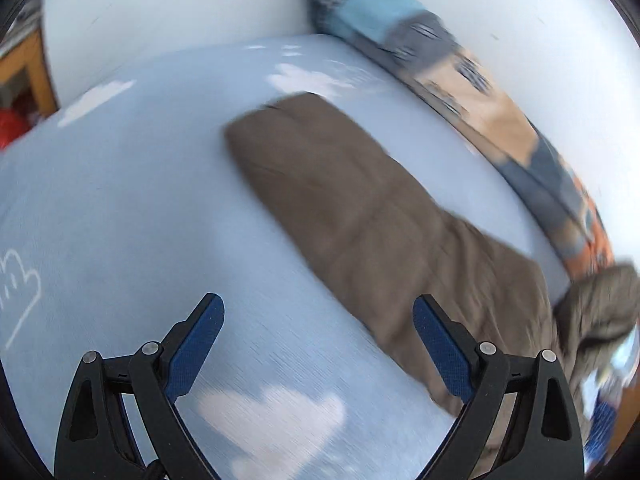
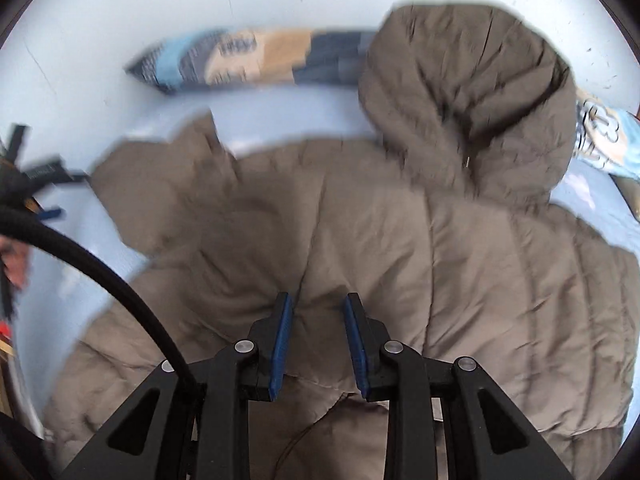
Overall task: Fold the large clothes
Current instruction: 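Grasp the other sleeve cuff with the left tool and lift it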
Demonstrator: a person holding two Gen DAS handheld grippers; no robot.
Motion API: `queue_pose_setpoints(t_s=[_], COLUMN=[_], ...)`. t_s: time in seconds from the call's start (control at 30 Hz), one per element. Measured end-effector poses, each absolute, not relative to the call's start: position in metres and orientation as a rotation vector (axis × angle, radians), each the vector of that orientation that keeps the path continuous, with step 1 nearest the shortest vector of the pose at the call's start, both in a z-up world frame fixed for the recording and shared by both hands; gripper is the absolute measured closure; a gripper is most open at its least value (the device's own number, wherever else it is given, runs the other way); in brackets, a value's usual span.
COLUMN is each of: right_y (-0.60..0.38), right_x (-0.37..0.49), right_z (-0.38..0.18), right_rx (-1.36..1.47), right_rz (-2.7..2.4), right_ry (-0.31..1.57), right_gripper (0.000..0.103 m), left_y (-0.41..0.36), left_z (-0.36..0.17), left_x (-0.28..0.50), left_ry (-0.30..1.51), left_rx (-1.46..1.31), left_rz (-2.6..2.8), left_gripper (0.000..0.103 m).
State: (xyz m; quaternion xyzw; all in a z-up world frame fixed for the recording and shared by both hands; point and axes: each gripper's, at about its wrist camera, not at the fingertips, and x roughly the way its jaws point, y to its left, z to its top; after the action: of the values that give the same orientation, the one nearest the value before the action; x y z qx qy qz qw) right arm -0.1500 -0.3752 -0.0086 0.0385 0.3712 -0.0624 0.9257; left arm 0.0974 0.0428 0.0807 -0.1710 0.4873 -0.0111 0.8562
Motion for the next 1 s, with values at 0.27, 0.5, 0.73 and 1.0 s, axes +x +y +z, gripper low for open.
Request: queue_pose_setpoints(t_s=[0.27,0.5,0.73,1.0], right_y=[-0.381,-0.381,-0.388,-0.387], right_x=[-0.147,-0.154,-0.161,-0.151], right_z=[-0.008,0.001,0.006,-0.009], right_rx=[0.118,0.105,0.125,0.096], right_rz=[-0.108,-0.09,-0.077,-0.105], right_ry=[0.781,0.744,0.729,0.767], right_gripper=[0.073,0.074,0.073,0.073], left_y=[0.094,0.119,0.117,0.105], left_z=[0.07,0.053,0.036,0.031], left_x=[0.143,0.18,0.2,0.204], left_ry=[1.016,0.989,0.964,0.915], left_rx=[-0.537,-0.695,-0.719,-0.657], left_rz=[-0.003,0.001,-0.018,-0.023], left_gripper=[0.008,0.019,0.021,0.058])
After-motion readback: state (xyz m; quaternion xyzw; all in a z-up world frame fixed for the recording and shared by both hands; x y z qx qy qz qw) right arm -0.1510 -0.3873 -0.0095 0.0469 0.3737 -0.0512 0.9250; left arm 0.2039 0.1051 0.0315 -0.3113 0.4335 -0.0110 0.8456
